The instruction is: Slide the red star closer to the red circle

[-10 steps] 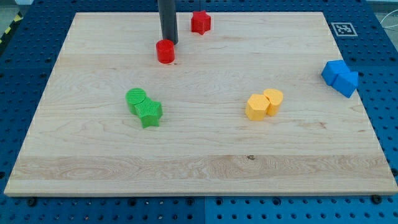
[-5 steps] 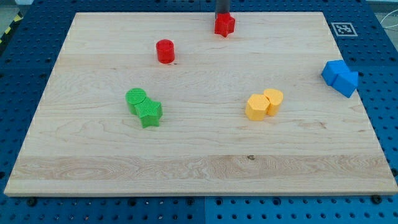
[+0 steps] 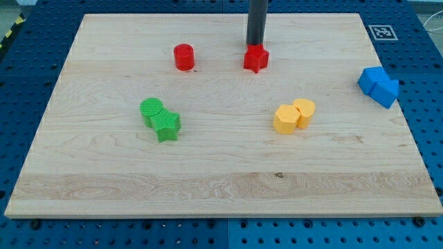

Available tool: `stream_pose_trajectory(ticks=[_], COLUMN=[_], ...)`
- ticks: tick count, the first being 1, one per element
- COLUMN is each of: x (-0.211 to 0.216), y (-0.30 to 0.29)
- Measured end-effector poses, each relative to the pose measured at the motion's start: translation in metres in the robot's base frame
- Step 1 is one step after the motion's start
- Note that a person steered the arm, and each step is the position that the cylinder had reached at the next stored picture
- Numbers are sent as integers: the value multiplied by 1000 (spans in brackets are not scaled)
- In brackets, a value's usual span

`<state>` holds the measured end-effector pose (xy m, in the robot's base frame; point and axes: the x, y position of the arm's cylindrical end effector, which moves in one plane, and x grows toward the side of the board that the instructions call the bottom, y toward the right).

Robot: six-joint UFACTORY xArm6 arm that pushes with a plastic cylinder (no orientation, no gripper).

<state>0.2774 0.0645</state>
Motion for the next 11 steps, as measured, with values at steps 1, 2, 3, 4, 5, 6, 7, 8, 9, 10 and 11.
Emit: stream_pose_trajectory(ticks=[1,2,3,4,5,6,7,8,9,10,11], x=[-6,14,48,51,63,67,66,66,66,66,60], y=[47,95,110,84,31,-2,-11,-8,-11,-15,-26])
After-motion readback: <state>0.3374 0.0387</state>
